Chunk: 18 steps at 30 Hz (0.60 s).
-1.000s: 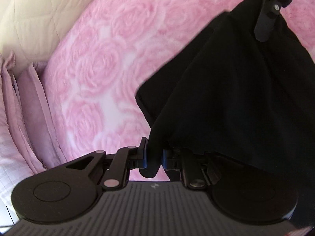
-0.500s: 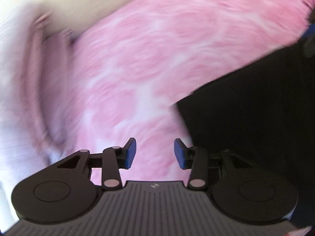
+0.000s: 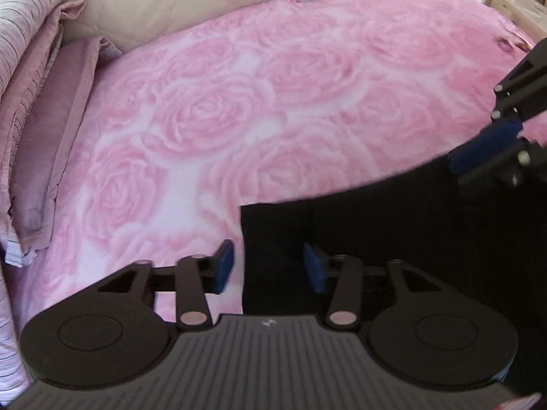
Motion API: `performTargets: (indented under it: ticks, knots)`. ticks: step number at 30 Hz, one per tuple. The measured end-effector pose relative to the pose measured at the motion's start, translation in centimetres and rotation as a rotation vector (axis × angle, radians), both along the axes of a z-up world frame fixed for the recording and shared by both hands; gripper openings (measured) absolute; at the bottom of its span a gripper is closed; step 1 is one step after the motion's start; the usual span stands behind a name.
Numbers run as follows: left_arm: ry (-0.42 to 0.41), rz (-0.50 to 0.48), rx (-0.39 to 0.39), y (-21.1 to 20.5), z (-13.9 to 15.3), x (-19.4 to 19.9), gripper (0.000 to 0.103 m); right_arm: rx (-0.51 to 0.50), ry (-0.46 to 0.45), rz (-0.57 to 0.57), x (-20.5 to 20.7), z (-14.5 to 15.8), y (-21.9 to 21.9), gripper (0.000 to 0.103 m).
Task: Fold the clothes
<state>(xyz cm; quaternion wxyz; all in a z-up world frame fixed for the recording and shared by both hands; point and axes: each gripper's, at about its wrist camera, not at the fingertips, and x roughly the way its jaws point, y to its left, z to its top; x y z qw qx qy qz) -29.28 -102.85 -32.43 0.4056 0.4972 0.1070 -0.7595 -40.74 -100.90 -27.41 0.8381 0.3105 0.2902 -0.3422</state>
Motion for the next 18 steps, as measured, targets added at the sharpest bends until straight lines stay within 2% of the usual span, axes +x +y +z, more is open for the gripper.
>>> performTargets:
  ticks: [1,3,4,7,8,12,16,18]
  knots:
    - [0.009,0.013,-0.015,-0.1,-0.2,0.0,0.06,0.005,-0.007,-0.004,-0.7,-0.4,-0.3,0.021]
    - [0.024,0.046,-0.001,-0.5,0.1,0.3,0.061,0.006,0.004,-0.017,-1.8,-0.5,-0.6,0.021]
    - [0.029,0.059,0.005,-0.5,0.5,0.5,0.059,0.003,0.032,-0.036,-2.3,0.0,-0.6,0.023]
    - [0.003,0.083,-0.004,0.7,2.4,1.6,0.044,0.018,0.01,-0.069,-4.2,2.7,0.0,0.024]
    - [-0.007,0.092,-0.015,1.6,3.2,2.0,0.04,-0.009,0.005,-0.041,-4.0,3.8,0.9,0.024]
    - [0.02,0.175,-0.005,6.7,5.8,4.6,0.039,-0.029,-0.049,0.151,-1.2,6.4,4.8,0.024]
    - [0.008,0.227,0.076,13.0,5.1,5.6,0.04,-0.081,0.037,0.389,3.5,4.6,8.3,0.024]
    - [-0.077,0.198,0.122,15.6,2.6,5.4,0.039,-0.095,0.108,0.483,4.3,3.0,9.8,0.024]
